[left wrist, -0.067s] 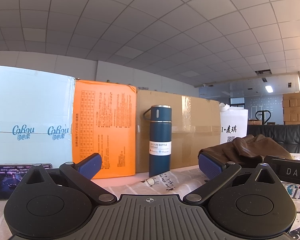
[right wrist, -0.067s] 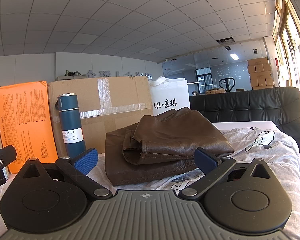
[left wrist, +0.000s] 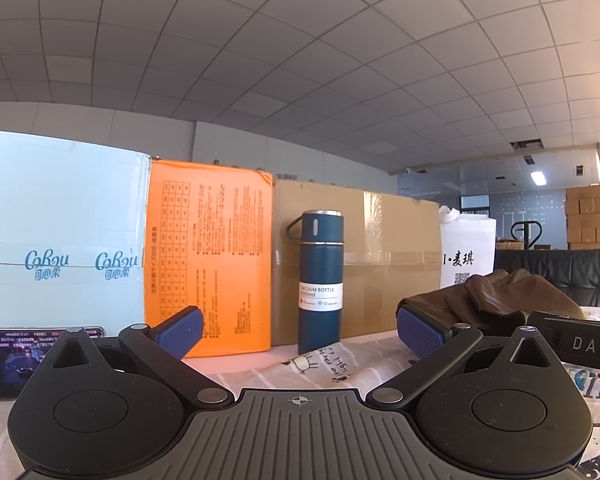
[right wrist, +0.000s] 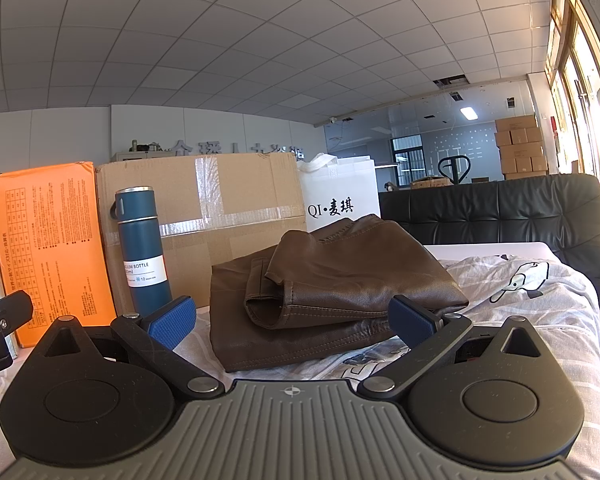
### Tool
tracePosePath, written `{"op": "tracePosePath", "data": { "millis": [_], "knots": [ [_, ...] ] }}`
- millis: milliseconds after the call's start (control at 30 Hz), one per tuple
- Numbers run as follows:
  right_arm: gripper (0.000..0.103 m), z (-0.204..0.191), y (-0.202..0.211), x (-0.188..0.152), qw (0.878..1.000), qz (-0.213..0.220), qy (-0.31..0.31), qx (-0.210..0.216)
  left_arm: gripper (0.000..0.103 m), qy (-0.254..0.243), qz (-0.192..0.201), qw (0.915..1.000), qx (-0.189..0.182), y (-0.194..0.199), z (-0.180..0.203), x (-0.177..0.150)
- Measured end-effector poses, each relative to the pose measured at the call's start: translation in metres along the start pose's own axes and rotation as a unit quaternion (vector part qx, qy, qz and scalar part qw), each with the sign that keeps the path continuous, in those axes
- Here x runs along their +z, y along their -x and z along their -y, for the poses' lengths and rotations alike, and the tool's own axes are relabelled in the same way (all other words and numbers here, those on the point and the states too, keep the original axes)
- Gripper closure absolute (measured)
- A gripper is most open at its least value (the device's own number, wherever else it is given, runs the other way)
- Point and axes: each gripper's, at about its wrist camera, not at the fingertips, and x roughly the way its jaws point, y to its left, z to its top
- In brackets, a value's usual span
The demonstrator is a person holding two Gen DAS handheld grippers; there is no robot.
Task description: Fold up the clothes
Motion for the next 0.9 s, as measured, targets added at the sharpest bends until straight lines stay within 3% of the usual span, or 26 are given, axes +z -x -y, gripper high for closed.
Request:
{"op": "tracePosePath", "data": {
  "millis": [900],
  "knots": [
    [0.0, -0.0008, 0.0018, 0.0007, 1.0, 0.0, 0.0, -0.001, 0.0, -0.003, 0.001, 1.0, 0.003, 0.0011, 0.0009, 0.0012]
  ]
}}
